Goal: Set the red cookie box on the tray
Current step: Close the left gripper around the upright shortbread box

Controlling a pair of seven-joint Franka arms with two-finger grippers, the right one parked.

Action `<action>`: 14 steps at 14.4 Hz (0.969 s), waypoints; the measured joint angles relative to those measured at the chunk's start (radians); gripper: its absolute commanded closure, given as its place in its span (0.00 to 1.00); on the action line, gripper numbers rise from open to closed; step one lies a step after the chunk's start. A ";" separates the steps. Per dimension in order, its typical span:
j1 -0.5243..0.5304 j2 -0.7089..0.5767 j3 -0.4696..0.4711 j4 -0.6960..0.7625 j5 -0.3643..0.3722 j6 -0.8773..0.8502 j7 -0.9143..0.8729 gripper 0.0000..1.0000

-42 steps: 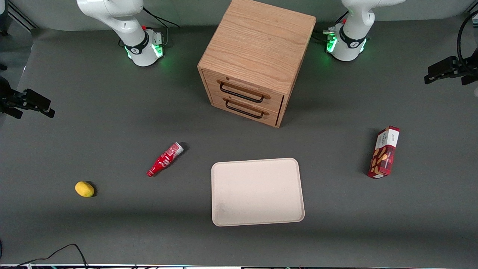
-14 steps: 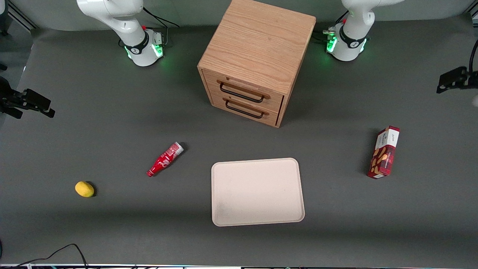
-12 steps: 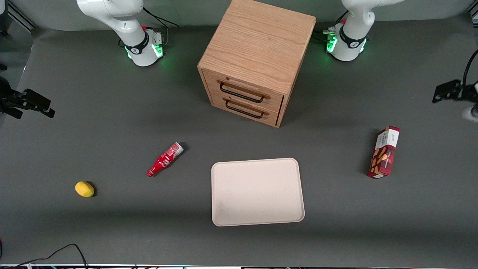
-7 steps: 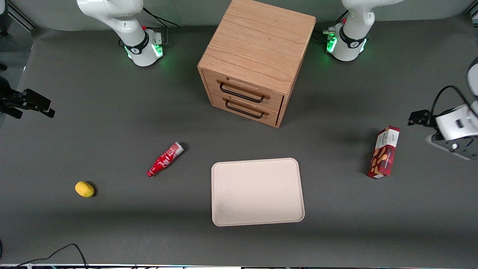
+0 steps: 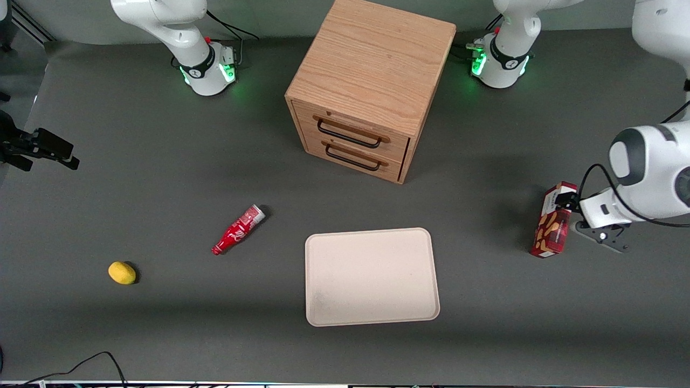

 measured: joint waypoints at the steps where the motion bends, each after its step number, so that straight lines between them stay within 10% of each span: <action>1: 0.000 0.014 0.000 -0.026 0.000 0.050 0.000 0.00; 2: 0.000 0.025 0.000 -0.049 0.000 0.096 0.000 0.08; 4: 0.000 0.041 0.000 -0.088 -0.002 0.167 0.000 0.83; 5: 0.000 0.045 0.000 -0.098 -0.007 0.181 0.000 1.00; 14: 0.001 0.047 0.001 -0.103 -0.020 0.191 0.000 1.00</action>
